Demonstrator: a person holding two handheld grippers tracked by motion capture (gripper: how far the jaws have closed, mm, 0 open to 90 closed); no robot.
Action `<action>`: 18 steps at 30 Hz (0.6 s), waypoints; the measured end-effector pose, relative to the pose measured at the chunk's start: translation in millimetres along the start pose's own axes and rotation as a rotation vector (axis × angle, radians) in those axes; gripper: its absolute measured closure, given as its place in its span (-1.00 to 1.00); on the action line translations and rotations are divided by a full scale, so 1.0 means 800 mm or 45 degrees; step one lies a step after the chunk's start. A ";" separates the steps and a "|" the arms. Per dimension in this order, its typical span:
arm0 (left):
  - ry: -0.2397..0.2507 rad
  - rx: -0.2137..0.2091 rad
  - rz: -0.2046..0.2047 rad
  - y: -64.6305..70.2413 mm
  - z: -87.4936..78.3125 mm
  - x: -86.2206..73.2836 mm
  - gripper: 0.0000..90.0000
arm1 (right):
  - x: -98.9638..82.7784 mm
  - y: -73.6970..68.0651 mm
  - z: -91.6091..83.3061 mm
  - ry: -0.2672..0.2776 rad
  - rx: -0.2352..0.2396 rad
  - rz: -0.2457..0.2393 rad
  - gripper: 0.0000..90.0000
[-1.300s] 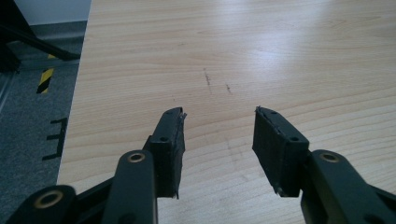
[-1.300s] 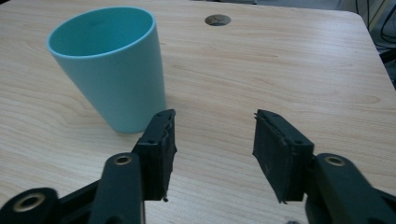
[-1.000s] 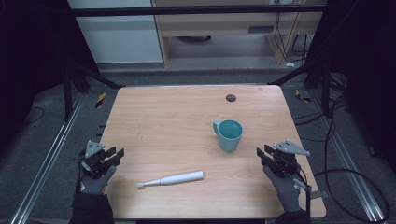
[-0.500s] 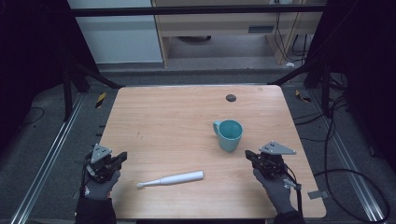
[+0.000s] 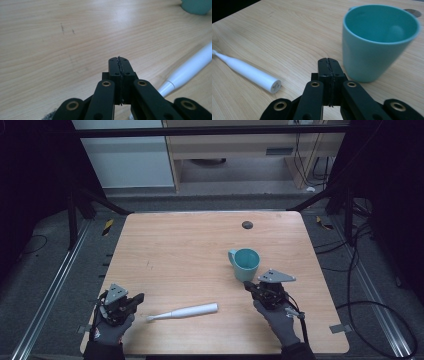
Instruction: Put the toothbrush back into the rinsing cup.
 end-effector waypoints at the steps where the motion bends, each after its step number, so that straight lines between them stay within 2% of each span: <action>1: -0.014 -0.011 0.007 0.003 0.002 -0.003 1.00 | 0.000 -0.003 0.003 -0.003 0.007 -0.003 1.00; 3: -0.032 -0.036 0.022 0.010 0.006 -0.008 1.00 | 0.000 -0.014 0.016 -0.020 0.029 -0.016 1.00; 5: -0.043 -0.043 0.032 0.013 0.007 -0.009 1.00 | -0.001 -0.018 0.019 -0.026 0.037 -0.020 1.00; 7: -0.038 -0.065 0.039 0.018 0.008 -0.008 1.00 | -0.001 -0.026 0.028 -0.038 0.055 -0.027 1.00; 12: -0.047 -0.116 0.078 0.029 0.009 -0.009 1.00 | -0.003 -0.036 0.042 -0.058 0.077 -0.031 1.00; 13: -0.047 -0.135 0.087 0.035 0.010 -0.010 1.00 | -0.004 -0.040 0.048 -0.067 0.085 -0.028 1.00; 18: -0.070 -0.167 0.109 0.046 0.012 -0.014 1.00 | -0.007 -0.049 0.060 -0.091 0.099 -0.037 1.00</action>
Point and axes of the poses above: each handheld gripper's, and its own axes: z roughly forward along the jaws, x roughly out of its top, y roughly to its right, the point moved 9 cm from there along z, roughly forward along the jaws, and after that the axes turned 8 degrees about z, right-handed, at the moved point
